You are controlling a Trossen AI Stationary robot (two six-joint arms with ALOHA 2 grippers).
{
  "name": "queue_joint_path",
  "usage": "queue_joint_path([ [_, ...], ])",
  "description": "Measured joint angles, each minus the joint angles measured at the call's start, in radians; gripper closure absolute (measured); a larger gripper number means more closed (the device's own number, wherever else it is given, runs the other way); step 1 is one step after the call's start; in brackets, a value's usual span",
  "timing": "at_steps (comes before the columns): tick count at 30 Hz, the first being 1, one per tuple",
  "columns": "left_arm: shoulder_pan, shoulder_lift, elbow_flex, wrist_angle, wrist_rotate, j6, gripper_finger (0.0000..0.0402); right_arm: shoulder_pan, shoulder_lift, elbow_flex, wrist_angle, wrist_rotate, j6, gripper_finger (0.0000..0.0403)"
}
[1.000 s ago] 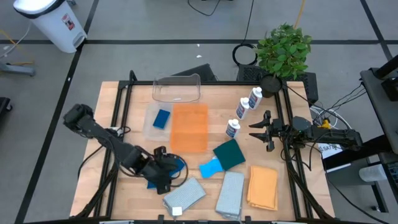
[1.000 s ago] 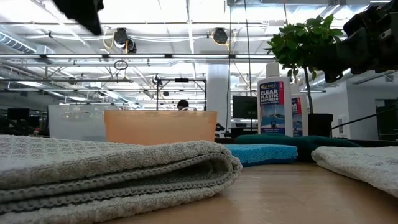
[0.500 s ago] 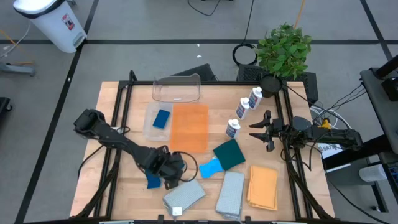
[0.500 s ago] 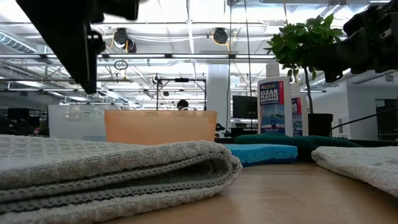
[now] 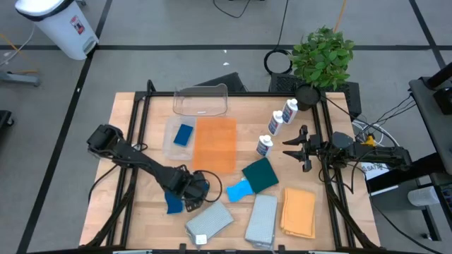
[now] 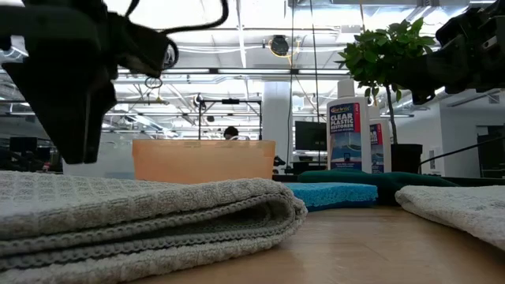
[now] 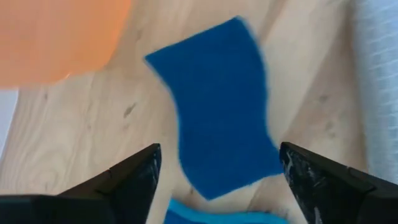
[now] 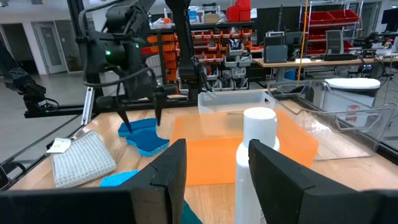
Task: Pick & Place Kitchen Items
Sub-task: Put the sponge into the white bin
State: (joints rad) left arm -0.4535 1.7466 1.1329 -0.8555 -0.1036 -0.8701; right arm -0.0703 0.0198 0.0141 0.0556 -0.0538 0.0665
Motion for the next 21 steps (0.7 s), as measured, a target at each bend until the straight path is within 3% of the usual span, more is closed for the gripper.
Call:
queue_joint_path([
  [8, 0.037, 0.000, -0.070, 0.127, 0.023, 0.004, 0.0012, 0.000, 0.000, 0.000, 0.000, 0.000, 0.000, 0.0256],
  [21, 0.040, -0.004, -0.159, 0.241, 0.058, -0.012, 0.0009, 0.000, 0.000, 0.000, 0.000, 0.000, 0.000, 0.0257],
])
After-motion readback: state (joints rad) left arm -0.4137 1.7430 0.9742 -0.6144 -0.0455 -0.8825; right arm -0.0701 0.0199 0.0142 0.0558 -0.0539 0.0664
